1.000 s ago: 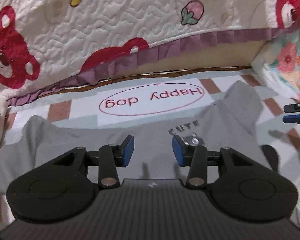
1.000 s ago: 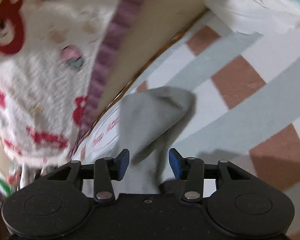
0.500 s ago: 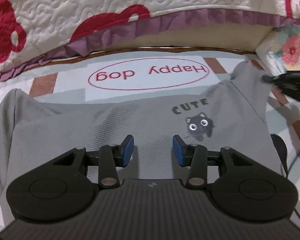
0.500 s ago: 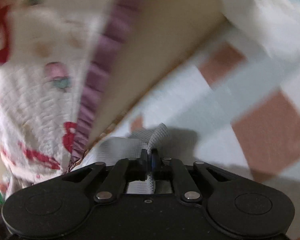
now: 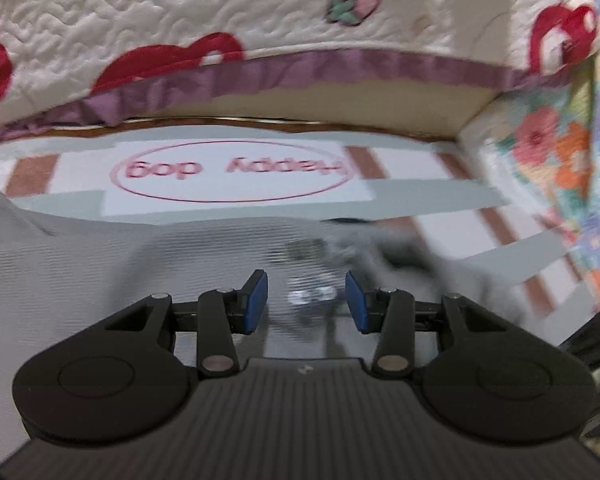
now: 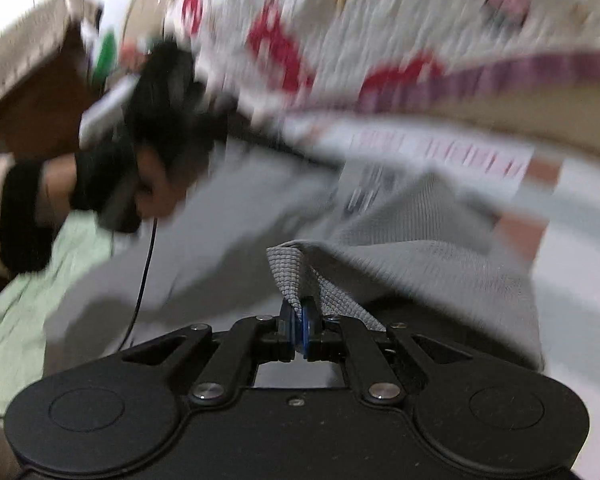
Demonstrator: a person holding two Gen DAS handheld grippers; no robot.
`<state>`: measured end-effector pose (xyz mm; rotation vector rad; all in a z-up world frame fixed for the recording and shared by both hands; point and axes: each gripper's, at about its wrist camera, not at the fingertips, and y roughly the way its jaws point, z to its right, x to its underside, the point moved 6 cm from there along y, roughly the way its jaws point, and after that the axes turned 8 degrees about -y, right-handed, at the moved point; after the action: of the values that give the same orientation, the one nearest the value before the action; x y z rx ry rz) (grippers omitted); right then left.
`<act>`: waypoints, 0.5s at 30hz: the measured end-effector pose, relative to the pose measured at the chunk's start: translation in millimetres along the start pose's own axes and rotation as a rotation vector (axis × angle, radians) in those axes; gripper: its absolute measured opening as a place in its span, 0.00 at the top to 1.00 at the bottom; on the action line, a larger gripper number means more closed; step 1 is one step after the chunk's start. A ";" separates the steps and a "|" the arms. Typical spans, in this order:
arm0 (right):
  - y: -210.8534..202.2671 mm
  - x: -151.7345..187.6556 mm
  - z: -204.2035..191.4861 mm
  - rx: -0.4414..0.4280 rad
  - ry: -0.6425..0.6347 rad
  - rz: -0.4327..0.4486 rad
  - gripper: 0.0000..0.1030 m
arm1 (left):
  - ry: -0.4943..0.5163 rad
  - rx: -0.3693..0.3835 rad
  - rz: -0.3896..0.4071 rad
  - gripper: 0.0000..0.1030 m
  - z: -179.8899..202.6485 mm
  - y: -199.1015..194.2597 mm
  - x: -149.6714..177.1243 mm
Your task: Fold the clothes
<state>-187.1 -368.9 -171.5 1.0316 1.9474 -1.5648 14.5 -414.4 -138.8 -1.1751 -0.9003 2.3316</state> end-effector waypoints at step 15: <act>1.9 14.3 -25.9 -0.120 -0.179 -0.167 0.91 | -0.026 0.195 -0.198 1.00 45.5 41.9 47.4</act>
<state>-191.7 -339.9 -176.1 0.6713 2.0169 -1.5471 -51.9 -434.2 -174.5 -0.9348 -0.7419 2.2210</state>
